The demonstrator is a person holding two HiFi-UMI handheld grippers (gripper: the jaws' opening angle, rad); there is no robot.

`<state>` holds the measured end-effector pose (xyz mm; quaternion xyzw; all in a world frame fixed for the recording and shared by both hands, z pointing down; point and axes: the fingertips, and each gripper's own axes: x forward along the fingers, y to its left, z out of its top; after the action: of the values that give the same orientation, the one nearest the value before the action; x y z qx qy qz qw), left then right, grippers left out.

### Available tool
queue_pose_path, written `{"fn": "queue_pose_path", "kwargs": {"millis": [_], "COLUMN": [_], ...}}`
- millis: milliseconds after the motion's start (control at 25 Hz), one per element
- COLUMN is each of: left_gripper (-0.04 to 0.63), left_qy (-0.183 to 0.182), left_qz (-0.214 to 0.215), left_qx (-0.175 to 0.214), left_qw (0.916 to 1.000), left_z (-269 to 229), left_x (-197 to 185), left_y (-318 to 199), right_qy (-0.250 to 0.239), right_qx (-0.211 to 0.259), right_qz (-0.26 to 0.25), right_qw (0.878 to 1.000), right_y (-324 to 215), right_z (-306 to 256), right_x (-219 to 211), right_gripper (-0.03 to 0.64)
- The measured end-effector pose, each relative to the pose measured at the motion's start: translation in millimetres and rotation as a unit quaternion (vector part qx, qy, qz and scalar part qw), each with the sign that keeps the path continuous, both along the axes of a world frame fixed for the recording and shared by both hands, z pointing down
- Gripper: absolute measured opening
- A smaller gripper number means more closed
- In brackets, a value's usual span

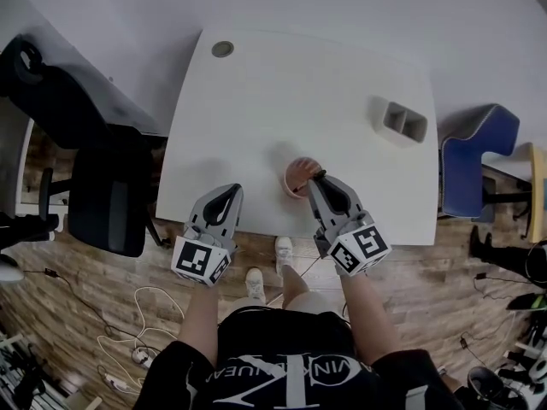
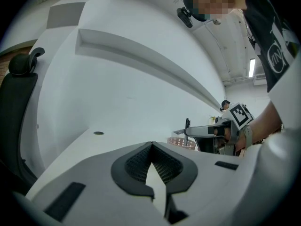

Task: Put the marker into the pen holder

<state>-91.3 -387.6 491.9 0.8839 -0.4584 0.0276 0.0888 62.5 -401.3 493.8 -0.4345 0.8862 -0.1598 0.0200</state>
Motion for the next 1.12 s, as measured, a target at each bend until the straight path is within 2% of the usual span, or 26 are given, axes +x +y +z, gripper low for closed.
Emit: {"fn": "queue_pose_path", "kwargs": {"millis": [560, 1120], "left_gripper": [0.014, 0.014], "left_qy": [-0.004, 0.003], "left_qz": [-0.003, -0.002], "left_qx": [-0.008, -0.01], "left_qw": [1.0, 0.9999], "left_z": [7.5, 3.4], "left_x": [-7.2, -5.7], "left_y": [-1.4, -2.1], "right_qy": [0.035, 0.028], "right_qx": [0.002, -0.002], "right_qz": [-0.036, -0.022], "right_qw": [0.999, 0.999], "right_y": [0.3, -1.3], "right_z": [9.7, 6.3], "right_x": [-9.9, -2.9], "right_gripper": [0.058, 0.058]}}
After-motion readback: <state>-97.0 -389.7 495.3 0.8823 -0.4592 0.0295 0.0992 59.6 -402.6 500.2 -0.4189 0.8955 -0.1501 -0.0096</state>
